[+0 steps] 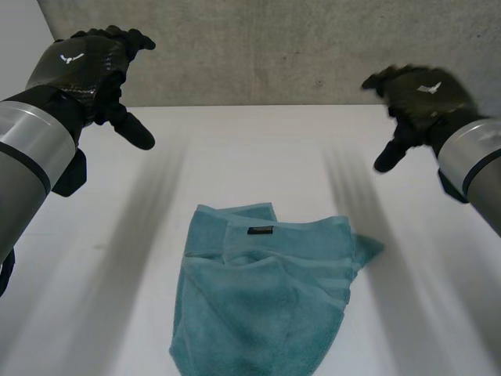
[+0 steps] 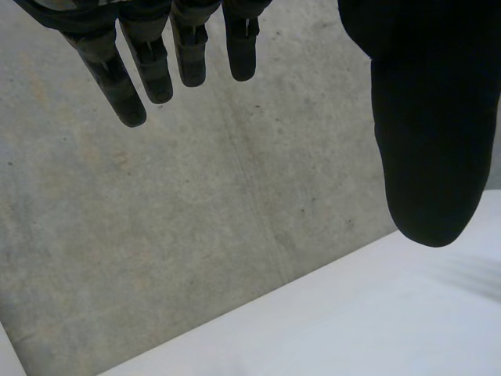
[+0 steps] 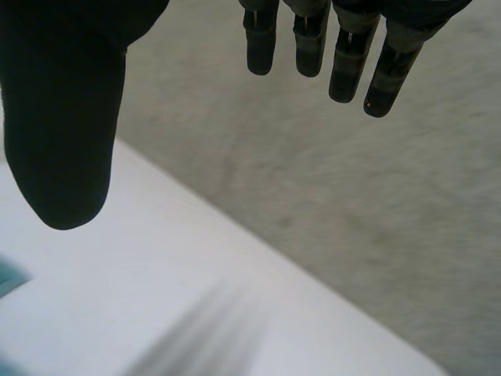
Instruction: Fold the laundry
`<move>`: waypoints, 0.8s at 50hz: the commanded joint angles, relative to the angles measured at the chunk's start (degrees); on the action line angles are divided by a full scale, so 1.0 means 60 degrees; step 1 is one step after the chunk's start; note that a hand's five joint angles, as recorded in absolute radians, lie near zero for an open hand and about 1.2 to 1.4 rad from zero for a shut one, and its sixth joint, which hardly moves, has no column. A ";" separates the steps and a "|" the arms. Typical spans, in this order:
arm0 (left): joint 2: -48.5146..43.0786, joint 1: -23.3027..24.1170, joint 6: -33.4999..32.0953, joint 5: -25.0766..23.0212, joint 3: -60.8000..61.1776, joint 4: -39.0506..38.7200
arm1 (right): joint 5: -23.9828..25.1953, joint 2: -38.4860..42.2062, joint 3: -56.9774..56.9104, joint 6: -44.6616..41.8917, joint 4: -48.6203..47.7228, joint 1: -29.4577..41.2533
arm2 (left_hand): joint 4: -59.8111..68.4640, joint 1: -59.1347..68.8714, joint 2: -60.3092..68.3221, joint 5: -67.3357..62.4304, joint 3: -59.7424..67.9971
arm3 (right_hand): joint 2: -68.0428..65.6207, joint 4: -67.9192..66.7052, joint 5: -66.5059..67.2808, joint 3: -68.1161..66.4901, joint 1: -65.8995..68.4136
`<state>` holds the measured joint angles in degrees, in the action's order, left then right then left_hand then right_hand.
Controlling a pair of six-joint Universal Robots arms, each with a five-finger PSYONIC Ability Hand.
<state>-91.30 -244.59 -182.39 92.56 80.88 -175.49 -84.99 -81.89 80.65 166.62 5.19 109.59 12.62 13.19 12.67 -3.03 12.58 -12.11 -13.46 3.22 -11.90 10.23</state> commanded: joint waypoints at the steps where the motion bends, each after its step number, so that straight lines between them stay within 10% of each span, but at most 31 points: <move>1: -0.0470 -0.0118 -0.0565 -0.0877 -0.0106 0.0608 | 0.1799 0.1048 -0.0141 -0.0683 0.1797 0.0017 | 0.1111 0.1015 0.1102 -0.1043 0.1117 | 0.0230 0.0455 -0.0415 0.0194 0.0084; 20: -0.1377 -0.1540 -0.2223 -0.4922 0.2894 0.2354 | 0.3589 0.3452 0.0094 -0.1051 0.2607 0.1467 | 0.2712 0.2615 0.2702 -0.2643 0.2717 | -0.0250 -0.0025 0.0065 -0.0286 0.0565; 26: -0.2067 -0.1379 -0.2238 -0.4909 0.3174 0.2266 | 0.3501 0.3950 0.0035 -0.0846 0.2563 0.1833 | 0.3601 0.3505 0.3592 -0.3533 0.3607 | -0.2064 -0.1839 0.1879 -0.2100 0.2378; 30: -0.2551 -0.1379 -0.2238 -0.4734 0.2926 0.1769 | 0.3282 0.3965 -0.0535 -0.0641 0.2110 0.1804 | 1.0214 1.0118 1.0205 -1.0146 1.0220 | -1.1283 -1.1058 1.1098 -1.1319 1.1597; 40: -0.2596 -0.0237 -0.2106 -0.2480 0.0322 -0.0603 | 0.0795 0.2563 -0.2745 0.0311 0.0077 0.1877 | 1.1231 1.1134 1.1221 -1.1162 1.1236 | -1.1315 -1.1089 1.1130 -1.1350 1.1629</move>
<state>-107.36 -250.28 -195.55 68.58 93.40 -171.44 -71.38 -60.54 71.53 166.73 12.86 120.47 68.25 65.38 68.44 -54.94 67.93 -66.27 -68.00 51.84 -66.08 52.54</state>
